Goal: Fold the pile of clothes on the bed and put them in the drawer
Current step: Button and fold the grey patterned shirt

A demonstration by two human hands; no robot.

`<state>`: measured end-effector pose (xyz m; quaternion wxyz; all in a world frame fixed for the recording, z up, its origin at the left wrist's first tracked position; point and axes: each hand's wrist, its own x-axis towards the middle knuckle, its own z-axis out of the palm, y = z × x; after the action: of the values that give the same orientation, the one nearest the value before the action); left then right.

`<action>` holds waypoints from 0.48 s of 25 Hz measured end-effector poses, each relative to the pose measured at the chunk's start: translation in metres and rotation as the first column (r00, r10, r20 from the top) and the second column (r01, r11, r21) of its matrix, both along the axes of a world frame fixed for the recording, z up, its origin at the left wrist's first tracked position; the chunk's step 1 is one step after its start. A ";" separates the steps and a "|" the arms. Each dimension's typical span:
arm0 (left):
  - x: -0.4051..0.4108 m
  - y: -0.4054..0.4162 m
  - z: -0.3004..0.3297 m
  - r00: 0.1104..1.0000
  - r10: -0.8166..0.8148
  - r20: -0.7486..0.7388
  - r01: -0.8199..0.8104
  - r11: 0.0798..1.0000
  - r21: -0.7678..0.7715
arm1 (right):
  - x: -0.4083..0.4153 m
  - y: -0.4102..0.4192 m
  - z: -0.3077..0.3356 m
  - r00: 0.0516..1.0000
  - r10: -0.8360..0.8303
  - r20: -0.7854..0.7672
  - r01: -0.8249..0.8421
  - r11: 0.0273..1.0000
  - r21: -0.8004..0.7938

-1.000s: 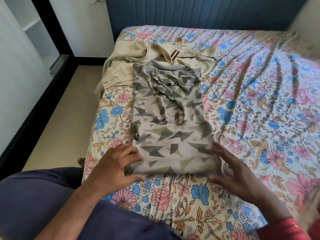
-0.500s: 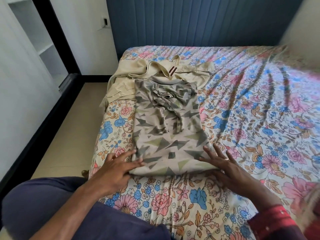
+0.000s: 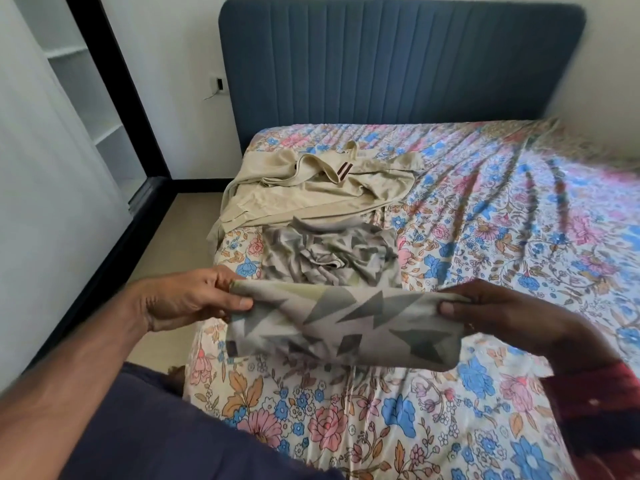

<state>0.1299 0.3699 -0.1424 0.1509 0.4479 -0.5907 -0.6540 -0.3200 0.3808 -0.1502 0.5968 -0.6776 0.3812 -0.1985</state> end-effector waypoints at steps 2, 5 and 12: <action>-0.009 -0.015 -0.005 0.991 0.124 -0.044 -0.125 0.992 -0.034 | 0.010 -0.017 -0.004 0.983 -0.181 0.022 0.182 0.982 -0.051; -0.033 -0.047 -0.021 0.911 0.401 -0.097 -0.409 0.910 -0.075 | 0.037 -0.054 -0.020 0.872 -0.488 0.051 0.490 0.863 -0.120; -0.053 -0.171 -0.061 0.739 0.657 -0.149 -0.659 0.658 -0.364 | 0.075 -0.174 -0.029 0.625 -0.780 -0.018 0.607 0.501 -0.617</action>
<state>0.0766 0.1990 -0.2036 0.4648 0.5897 -0.5071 -0.4232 -0.2453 0.2069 -0.1794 0.1749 -0.6263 0.6319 -0.4217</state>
